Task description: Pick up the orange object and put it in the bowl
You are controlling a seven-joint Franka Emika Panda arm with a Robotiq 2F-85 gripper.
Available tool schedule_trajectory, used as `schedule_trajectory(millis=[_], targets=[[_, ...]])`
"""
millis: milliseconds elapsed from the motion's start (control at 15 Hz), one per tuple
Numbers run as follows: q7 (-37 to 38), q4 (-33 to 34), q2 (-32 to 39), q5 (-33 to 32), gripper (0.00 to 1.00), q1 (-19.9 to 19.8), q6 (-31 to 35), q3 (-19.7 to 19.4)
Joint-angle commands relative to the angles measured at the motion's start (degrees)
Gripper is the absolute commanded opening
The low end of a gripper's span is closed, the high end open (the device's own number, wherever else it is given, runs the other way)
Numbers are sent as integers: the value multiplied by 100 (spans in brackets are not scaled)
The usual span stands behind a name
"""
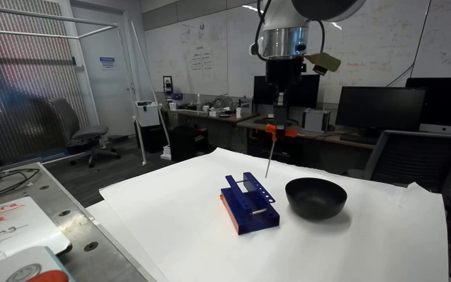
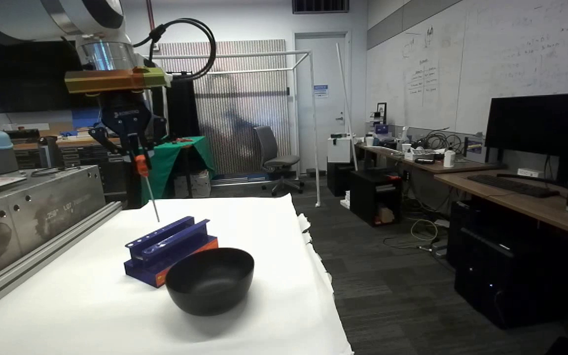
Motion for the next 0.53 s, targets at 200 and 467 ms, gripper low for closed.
schedule_trajectory(millis=[200,467], targets=[[2017,-1186,-411,-1467,9,103,-82,-225],[3194,-1508,-158,-1965,10,137,-624,-293]])
